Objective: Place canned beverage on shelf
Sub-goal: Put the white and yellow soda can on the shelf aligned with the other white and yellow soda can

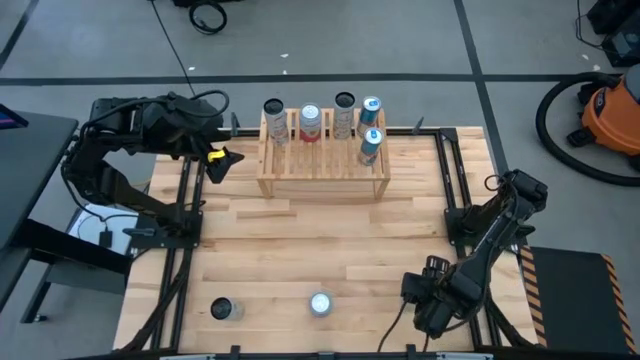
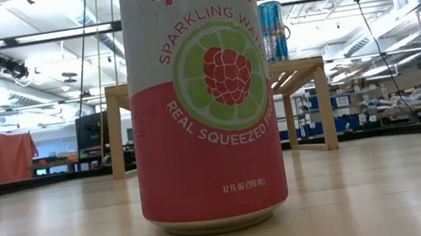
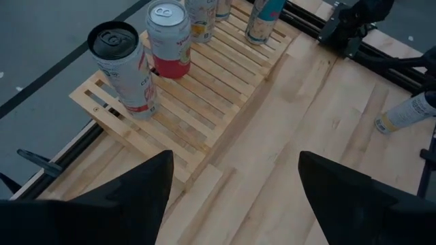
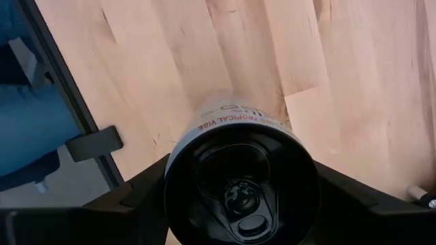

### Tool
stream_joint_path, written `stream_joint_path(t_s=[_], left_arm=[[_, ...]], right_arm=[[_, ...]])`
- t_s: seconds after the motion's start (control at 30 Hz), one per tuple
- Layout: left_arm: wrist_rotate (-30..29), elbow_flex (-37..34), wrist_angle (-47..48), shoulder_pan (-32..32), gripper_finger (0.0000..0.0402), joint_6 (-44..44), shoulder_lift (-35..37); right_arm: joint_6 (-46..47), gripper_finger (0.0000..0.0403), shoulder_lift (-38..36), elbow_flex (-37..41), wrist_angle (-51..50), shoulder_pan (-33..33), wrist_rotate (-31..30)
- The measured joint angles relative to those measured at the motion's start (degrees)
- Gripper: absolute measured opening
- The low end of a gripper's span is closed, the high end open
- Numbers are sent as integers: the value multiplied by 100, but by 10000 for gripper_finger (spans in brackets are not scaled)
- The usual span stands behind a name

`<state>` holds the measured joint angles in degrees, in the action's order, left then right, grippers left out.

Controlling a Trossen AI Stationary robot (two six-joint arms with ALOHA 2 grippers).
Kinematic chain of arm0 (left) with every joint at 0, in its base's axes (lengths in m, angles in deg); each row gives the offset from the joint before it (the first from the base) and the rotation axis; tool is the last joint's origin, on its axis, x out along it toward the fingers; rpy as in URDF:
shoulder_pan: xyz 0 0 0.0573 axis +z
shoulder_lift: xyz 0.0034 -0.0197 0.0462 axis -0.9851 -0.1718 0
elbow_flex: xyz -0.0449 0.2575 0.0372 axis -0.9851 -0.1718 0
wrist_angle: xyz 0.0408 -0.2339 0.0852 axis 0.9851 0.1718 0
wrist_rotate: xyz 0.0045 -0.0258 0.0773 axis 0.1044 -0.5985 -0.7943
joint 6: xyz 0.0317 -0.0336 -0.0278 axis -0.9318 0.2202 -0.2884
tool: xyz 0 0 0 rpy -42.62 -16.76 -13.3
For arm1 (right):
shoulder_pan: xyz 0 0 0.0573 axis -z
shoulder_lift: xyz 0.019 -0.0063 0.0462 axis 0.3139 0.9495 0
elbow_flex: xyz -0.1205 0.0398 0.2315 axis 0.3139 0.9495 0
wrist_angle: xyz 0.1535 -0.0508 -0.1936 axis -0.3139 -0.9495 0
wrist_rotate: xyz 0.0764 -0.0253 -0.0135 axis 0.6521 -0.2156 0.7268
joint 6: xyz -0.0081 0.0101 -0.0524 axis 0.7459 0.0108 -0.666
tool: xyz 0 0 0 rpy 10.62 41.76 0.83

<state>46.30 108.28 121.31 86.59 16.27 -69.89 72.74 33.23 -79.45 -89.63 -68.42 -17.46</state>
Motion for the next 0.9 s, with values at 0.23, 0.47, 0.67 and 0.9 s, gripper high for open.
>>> stream_joint_path(t_s=[0.23,0.47,0.67,0.9], left_arm=[[-2,0,0,2,318,0,0],[-2,0,-1,4,318,142,0],[-2,0,0,4,318,146,0],[-2,2,4,4,318,293,-36]], right_arm=[[-461,266,-184,-204,-146,446,33],[-1357,266,-344,-709,-766,1260,10],[-2479,266,-377,-1329,-1078,2206,-57],[-3886,266,-381,-2243,-1362,3452,-163]])
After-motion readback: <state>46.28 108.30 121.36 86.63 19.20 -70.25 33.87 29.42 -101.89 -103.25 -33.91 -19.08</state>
